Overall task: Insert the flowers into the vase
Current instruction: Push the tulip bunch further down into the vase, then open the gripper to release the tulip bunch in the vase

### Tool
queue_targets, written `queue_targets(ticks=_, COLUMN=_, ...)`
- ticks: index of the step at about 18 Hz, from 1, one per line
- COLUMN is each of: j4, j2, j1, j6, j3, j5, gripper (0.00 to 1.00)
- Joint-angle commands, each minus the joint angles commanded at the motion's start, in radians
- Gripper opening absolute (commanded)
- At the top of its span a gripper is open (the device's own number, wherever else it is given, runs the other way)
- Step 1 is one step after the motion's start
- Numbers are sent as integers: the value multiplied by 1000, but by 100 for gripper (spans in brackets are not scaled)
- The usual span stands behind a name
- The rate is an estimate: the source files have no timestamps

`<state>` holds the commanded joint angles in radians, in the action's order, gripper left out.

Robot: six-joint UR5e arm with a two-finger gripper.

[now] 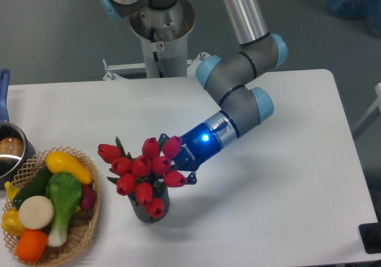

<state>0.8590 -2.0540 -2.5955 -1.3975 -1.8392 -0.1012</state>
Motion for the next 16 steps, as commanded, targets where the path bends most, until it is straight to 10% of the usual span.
queue_targets(ticks=16, j4=-2, j2=12, j1=-2, j6=-11, j3=2, j5=2, gripper=54)
